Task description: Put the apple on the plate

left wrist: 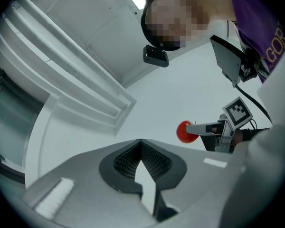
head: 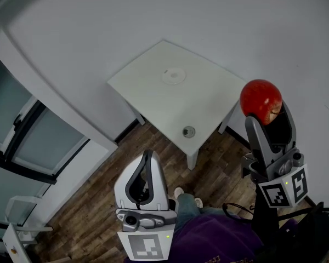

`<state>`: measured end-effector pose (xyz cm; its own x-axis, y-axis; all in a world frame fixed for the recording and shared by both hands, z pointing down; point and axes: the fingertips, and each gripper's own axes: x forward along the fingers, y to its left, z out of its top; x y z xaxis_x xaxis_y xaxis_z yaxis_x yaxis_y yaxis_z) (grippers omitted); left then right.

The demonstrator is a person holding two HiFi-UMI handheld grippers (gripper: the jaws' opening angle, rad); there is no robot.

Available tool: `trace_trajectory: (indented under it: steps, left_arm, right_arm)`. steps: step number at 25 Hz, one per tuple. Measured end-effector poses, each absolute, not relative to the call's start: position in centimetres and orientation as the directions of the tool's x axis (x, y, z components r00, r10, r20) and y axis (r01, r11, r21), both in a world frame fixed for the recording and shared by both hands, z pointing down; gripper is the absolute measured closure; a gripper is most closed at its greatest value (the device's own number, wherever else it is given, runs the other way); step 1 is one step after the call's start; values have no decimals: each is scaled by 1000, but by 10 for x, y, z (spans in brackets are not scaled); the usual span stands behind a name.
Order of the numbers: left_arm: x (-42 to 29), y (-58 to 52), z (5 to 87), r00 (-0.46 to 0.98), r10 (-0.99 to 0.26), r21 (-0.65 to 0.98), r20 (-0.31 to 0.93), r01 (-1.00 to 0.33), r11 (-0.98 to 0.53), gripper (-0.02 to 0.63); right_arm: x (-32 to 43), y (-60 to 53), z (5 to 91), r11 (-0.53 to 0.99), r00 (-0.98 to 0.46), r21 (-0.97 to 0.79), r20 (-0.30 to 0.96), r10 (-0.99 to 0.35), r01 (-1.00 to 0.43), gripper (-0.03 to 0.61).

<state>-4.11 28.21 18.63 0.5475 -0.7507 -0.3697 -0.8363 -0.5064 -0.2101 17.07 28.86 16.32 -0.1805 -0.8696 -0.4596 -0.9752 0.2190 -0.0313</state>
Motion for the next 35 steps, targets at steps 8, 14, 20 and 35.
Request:
trace_trajectory:
  steps: [8,14,20,35]
  left_arm:
    - [-32,234,191,540,-764,-201,-354,-841,-502,607]
    - [-29,198,192,556,-752,-202,-354,-831,-519,607]
    - [-28,150,188,565,-741,-198,-361,-824,-532,607]
    - [-36,3,189,576,-748,-150,-328,-814,-561,607]
  right_arm:
    - [179,238,170,235,-197,-35,-436,-878,-971,225]
    - [180,205,171,218,-185,-26,-433,-882,-976,225]
    - [174,158,169,227,-198,-19,-426,-883,-974,225]
    - [161,10,170,215,-192,-24,-365,-911,-976,225]
